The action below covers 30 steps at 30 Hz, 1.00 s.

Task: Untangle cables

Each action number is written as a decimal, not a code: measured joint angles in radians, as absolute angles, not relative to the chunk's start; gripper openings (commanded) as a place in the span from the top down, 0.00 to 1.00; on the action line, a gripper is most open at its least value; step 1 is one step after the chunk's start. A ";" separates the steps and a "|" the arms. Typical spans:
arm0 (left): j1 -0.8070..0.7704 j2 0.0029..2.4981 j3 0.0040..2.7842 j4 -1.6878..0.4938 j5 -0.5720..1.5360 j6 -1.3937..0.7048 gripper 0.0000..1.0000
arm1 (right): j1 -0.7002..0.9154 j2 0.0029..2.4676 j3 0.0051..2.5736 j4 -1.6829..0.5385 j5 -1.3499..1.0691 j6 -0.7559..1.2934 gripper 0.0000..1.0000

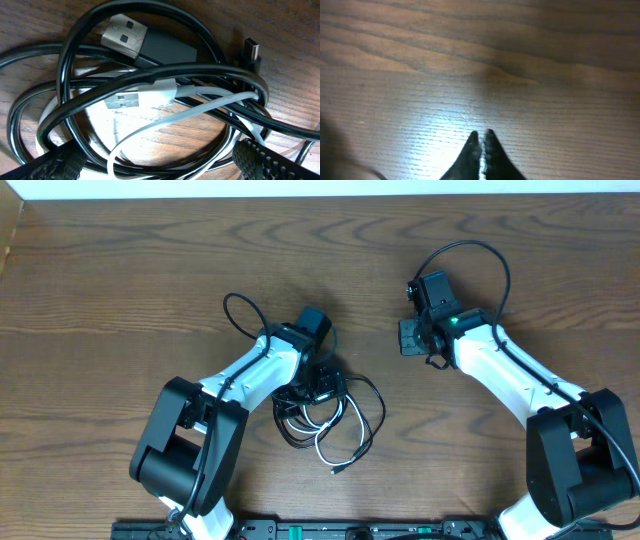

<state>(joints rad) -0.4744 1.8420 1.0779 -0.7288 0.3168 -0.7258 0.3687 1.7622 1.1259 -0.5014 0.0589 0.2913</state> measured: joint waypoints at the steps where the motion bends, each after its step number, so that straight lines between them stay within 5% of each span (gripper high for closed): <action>1: -0.474 1.842 1.078 -0.729 0.317 -0.726 0.02 | 0.369 1.762 1.126 -0.500 0.055 0.292 0.96; 21: -0.474 1.842 1.078 -0.729 0.317 -0.726 0.02 | 0.369 1.762 1.126 -0.482 -0.039 0.296 0.79; 26: -0.474 1.842 1.078 -0.729 0.317 -0.726 0.02 | 0.369 1.762 1.126 -0.487 -0.045 0.299 0.48; 28: -0.474 1.842 1.078 -0.729 0.317 -0.726 0.02 | 0.369 1.762 1.126 -0.490 -0.046 0.298 0.01; 30: -0.474 1.842 1.078 -0.729 0.317 -0.726 0.02 | 0.369 1.762 1.126 -0.493 -0.048 0.302 0.01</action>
<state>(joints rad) -0.4744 1.8420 1.0779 -0.7288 0.3168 -0.7258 0.3687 1.7622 1.1259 -0.4934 -0.0483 0.3023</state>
